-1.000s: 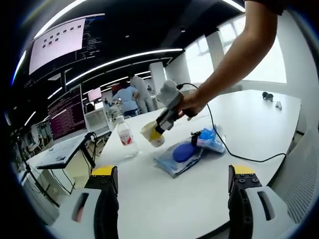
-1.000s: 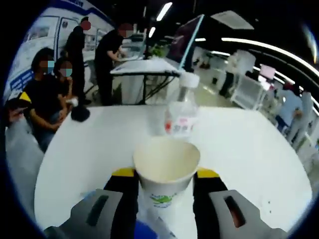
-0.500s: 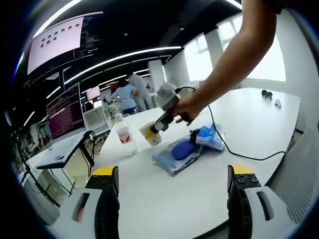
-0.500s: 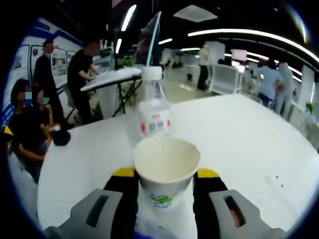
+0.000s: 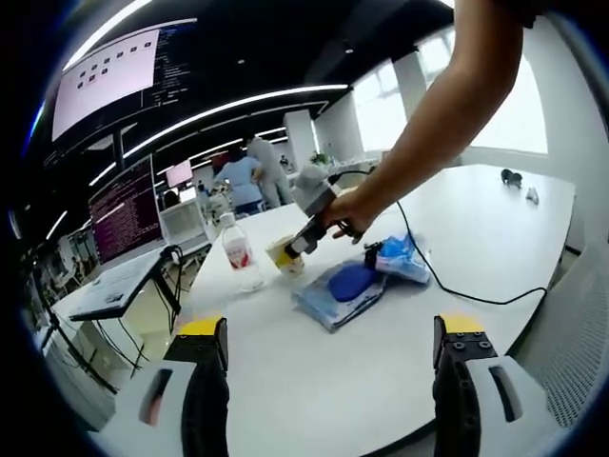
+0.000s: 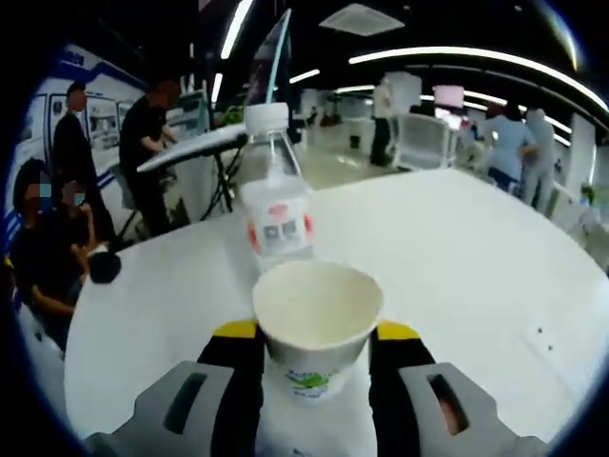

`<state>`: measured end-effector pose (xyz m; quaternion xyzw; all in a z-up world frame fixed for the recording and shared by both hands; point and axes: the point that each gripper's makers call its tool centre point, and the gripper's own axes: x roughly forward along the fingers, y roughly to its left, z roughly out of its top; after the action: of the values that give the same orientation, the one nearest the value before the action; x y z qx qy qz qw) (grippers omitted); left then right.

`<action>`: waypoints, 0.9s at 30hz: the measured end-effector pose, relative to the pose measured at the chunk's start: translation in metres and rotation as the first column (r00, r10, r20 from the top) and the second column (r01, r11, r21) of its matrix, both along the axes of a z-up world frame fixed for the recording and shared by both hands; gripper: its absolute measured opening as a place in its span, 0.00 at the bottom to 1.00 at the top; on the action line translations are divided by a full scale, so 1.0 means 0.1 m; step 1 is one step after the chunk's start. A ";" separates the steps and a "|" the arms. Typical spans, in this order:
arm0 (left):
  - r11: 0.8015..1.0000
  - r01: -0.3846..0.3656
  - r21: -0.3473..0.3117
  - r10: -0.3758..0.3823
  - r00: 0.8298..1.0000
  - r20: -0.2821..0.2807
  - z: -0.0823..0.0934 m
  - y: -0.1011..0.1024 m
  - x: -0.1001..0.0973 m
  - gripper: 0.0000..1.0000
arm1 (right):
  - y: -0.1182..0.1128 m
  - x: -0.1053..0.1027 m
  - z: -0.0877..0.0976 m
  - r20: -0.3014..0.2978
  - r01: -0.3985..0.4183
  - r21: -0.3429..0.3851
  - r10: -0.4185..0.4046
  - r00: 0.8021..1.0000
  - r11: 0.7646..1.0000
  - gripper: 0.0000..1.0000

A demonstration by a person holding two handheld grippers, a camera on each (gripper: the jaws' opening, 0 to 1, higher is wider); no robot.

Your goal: Arrange the tabletop items into an orderly group along one side of the table until the central work area is clear of visible clutter.

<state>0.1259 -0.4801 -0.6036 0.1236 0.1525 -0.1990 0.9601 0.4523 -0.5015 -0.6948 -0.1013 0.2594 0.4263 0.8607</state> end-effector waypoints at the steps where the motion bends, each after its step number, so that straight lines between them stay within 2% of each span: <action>1: 1.000 0.001 0.012 -0.001 1.000 -0.007 -0.02 0.00 0.00 0.87 | 0.01 -0.01 0.02 -0.002 0.009 0.012 -0.009 1.000 1.000 0.40; 14: 1.000 -0.006 0.007 0.006 1.000 -0.008 -0.03 0.01 0.00 0.87 | 0.15 0.05 -0.07 0.017 -0.007 0.007 0.007 1.000 1.000 0.40; 17: 1.000 -0.007 0.007 0.007 1.000 -0.010 -0.03 0.01 0.00 0.87 | 0.19 0.07 -0.09 0.026 -0.022 -0.015 0.022 0.999 1.000 0.40; 27: 1.000 -0.009 0.014 0.009 1.000 -0.011 -0.03 0.01 0.00 0.87 | 0.19 0.11 -0.10 0.026 -0.034 -0.034 0.034 0.999 0.999 0.40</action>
<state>0.1259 -0.4786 -0.6067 0.1284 0.1595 -0.1942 0.9594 0.4629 -0.4822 -0.7049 -0.1258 0.2533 0.4350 0.8548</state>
